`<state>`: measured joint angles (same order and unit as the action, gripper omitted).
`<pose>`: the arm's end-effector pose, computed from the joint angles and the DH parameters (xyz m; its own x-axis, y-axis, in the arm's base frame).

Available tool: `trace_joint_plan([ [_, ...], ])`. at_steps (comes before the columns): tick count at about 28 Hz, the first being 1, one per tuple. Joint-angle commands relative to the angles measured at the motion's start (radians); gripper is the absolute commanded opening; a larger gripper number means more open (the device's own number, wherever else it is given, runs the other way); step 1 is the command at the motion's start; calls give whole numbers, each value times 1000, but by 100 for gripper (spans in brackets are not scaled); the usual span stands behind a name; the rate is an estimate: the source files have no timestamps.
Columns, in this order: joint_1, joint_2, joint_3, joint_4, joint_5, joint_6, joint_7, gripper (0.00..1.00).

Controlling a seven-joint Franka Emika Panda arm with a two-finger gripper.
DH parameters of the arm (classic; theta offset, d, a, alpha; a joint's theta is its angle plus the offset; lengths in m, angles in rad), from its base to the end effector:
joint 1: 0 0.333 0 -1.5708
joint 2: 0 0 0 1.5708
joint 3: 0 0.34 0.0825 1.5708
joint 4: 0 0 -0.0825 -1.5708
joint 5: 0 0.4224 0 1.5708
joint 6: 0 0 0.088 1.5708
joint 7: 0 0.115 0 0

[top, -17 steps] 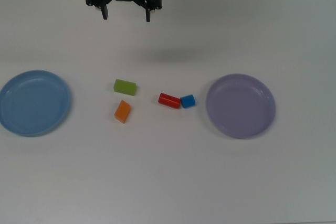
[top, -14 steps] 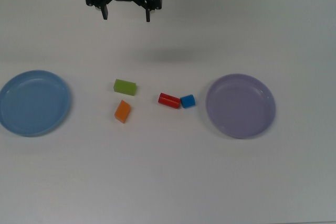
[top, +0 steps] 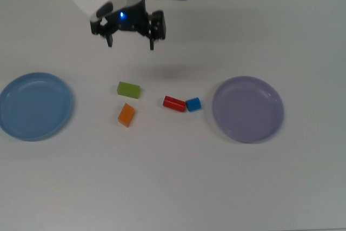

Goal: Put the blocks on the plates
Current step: 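Lower the open gripper onto the orange block and close it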

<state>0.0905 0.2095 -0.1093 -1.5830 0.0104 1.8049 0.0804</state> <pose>0.6708 -0.0058 0.5229 0.9950 -0.0988 0.0146 -0.0989 -0.9950 0.0114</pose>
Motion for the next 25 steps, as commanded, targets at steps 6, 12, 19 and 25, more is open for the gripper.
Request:
trace_joint_plan([
  [6,-17,155,-10,-5,16,171,280,100],
  [12,-18,221,-10,-5,16,235,326,100],
  [19,-20,274,-10,-5,6,307,374,100],
  [25,-20,320,-10,-5,-17,336,374,100],
])
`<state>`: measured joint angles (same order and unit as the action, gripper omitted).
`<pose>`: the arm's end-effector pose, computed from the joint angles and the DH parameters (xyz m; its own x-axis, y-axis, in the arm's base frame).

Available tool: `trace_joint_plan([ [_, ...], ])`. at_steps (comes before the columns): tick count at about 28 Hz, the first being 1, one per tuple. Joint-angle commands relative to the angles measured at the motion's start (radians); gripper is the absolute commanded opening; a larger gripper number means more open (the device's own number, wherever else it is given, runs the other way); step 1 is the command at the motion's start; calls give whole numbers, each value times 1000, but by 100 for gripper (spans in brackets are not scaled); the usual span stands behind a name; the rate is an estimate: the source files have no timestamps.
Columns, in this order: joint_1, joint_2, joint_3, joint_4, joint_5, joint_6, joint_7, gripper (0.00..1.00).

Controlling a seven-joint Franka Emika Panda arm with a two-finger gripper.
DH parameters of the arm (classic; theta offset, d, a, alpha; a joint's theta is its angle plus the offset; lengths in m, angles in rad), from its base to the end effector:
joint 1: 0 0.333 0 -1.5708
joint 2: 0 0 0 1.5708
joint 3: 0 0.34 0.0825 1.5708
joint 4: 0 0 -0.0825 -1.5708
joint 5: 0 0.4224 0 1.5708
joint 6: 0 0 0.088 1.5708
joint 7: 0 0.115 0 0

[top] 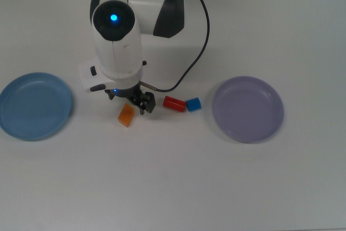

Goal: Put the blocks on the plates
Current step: 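Lower the open gripper onto the orange block and close it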

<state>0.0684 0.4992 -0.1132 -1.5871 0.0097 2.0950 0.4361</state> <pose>0.7320 -0.0217 0.3433 0.8907 -0.4537 0.0298 -0.4546 -0.8900 0.0364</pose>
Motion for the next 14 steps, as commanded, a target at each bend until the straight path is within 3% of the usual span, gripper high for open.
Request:
trace_joint_plan([
  [1,1,32,-6,-2,-17,57,18,100],
  [6,-15,41,-6,-8,-16,95,18,82],
  [9,-16,42,-6,-8,-16,99,16,77],
  [14,-16,65,-6,-8,-17,100,10,53],
])
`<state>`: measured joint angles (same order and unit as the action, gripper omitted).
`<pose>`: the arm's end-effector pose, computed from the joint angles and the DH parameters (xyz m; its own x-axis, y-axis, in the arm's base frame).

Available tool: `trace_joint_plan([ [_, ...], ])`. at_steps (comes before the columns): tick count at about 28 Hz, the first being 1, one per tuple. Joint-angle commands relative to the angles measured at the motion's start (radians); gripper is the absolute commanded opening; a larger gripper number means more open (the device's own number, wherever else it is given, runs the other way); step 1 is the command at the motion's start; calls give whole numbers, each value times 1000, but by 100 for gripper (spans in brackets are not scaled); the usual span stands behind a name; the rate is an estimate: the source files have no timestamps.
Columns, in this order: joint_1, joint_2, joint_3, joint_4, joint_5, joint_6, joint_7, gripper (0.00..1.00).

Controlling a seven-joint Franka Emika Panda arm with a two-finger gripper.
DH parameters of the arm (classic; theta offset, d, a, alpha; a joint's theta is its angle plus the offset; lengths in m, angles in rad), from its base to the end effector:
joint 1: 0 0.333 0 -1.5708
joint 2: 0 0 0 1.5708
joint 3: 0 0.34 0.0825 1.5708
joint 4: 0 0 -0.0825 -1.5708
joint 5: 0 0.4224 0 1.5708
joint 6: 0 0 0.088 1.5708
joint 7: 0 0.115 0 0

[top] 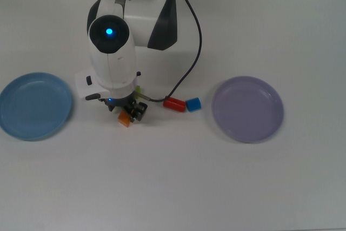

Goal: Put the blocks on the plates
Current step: 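Lower the open gripper onto the orange block and close it, then lift the orange block and carry it over the light blue plate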

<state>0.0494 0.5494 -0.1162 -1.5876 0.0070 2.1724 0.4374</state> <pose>0.7398 -0.0378 0.3134 0.8813 -0.4689 0.0581 -0.4711 -0.8814 0.0331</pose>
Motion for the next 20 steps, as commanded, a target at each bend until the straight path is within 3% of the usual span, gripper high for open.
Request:
trace_joint_plan([
  [1,3,17,-3,-8,-15,23,9,48],
  [2,3,18,-3,-8,-16,23,7,40],
  [6,4,24,-3,-9,-18,23,4,35],
  [8,4,29,-3,-6,-22,23,4,21],
  [10,3,23,-3,-2,-21,20,3,13],
  [20,-121,-117,-5,14,-4,-19,-129,13],
])
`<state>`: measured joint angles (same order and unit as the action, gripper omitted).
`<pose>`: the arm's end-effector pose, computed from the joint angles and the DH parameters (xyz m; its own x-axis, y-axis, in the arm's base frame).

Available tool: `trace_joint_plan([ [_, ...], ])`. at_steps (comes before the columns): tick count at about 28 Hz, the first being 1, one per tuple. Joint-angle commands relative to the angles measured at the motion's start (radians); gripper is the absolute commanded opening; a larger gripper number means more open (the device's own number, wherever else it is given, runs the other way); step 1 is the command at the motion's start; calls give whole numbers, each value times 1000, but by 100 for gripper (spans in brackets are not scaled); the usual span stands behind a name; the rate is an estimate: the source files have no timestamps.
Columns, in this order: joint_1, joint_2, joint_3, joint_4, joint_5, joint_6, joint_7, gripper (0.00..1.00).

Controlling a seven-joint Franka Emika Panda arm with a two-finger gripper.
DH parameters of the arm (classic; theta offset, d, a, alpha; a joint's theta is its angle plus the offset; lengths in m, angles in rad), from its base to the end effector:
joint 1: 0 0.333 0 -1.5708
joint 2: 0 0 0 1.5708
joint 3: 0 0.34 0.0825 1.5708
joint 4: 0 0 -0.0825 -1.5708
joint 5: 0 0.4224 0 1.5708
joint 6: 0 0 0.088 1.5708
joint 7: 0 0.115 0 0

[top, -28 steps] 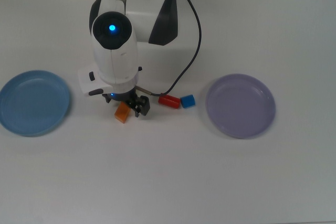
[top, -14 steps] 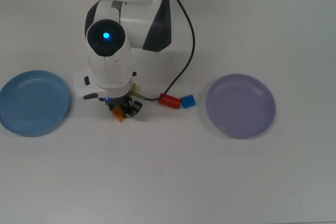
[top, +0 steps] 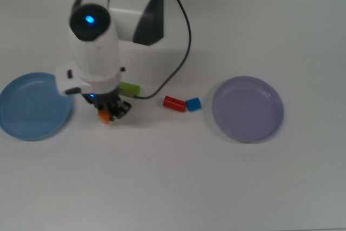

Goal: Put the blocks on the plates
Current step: 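Lift the orange block and carry it over the light blue plate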

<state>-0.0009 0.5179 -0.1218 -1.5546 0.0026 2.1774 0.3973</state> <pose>0.7454 -0.0786 0.3540 0.8703 -0.4772 0.1218 -0.4820 -0.8761 0.0117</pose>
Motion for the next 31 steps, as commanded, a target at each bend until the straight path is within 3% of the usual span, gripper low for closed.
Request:
trace_joint_plan([
  [1,-86,-87,1,-9,0,-30,-101,13],
  [14,-260,-61,1,12,-15,-47,-268,18],
  [22,-278,-27,1,10,-15,-47,-288,26],
  [25,-278,-21,1,11,-13,-47,-288,42],
  [26,-280,-22,1,11,-15,-47,-287,56],
  [30,-278,-25,-1,15,-15,-50,-287,68],
  [31,-278,-29,1,15,-15,-51,-279,99],
])
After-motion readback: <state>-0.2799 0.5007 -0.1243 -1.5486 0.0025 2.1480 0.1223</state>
